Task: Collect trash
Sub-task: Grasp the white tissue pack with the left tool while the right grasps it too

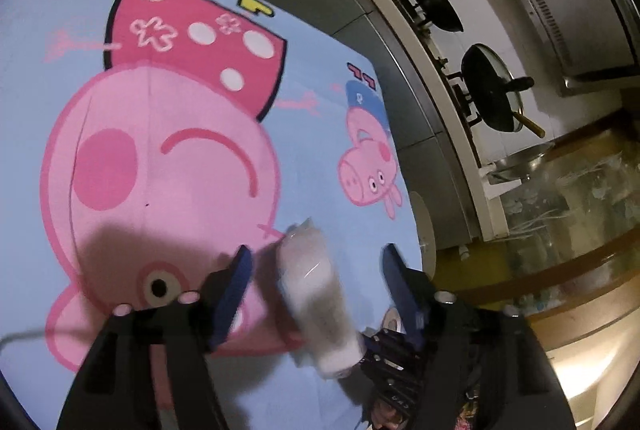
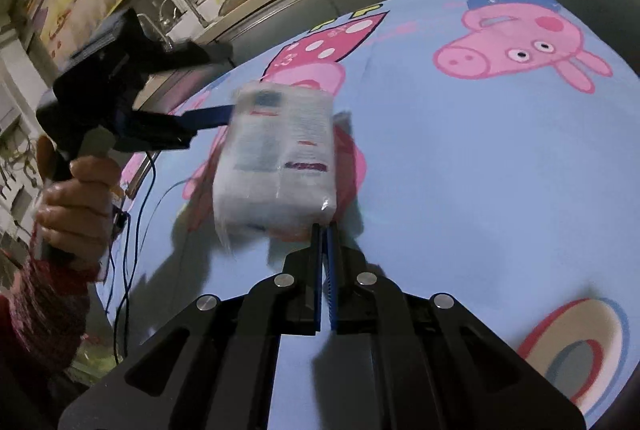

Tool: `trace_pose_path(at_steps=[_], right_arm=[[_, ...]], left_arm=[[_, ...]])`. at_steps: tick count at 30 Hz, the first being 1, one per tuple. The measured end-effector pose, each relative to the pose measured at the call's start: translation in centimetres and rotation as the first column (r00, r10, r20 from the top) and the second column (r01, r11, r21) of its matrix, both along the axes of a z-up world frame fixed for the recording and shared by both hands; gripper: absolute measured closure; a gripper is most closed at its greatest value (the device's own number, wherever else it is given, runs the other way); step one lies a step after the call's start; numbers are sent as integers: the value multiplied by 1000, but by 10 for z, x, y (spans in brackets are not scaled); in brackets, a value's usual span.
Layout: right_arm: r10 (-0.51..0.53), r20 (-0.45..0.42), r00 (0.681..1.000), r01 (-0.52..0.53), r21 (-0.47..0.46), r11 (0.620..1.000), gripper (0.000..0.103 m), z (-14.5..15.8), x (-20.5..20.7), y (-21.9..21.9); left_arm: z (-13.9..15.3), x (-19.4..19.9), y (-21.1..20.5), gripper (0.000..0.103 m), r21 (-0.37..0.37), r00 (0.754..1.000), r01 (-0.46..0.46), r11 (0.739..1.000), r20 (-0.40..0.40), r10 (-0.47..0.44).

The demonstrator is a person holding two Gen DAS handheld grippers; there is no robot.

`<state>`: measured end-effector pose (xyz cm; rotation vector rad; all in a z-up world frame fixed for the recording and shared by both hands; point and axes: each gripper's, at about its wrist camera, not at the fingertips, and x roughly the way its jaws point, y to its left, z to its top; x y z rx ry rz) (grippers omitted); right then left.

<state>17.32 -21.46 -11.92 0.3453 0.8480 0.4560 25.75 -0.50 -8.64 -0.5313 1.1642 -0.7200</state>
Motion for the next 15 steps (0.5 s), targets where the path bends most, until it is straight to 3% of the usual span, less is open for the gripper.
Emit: trace_pose_path(at_steps=[5, 9, 11, 12, 15], right_arm=[[6, 8, 1000, -6, 4, 1000, 101, -4, 1, -9], [3, 7, 1000, -3, 5, 1000, 101, -5, 8, -10], [1, 7, 1000, -1, -1, 1000, 101, -4, 8, -9], [0, 6, 1000, 0, 3, 1000, 101, -4, 8, -11], [-23, 20, 1000, 23, 3, 1000, 101, 2, 6, -18]], left_arm=[[-3, -1, -25, 33, 84, 998, 57, 995, 12, -58], [-21, 1, -26, 34, 84, 998, 51, 995, -40, -48], [-22, -1, -28, 62, 87, 998, 53, 995, -38, -50], [-23, -1, -30, 70, 89, 997, 64, 994, -39, -61], [-14, -3, -38, 71, 76, 997, 73, 994, -25, -71]])
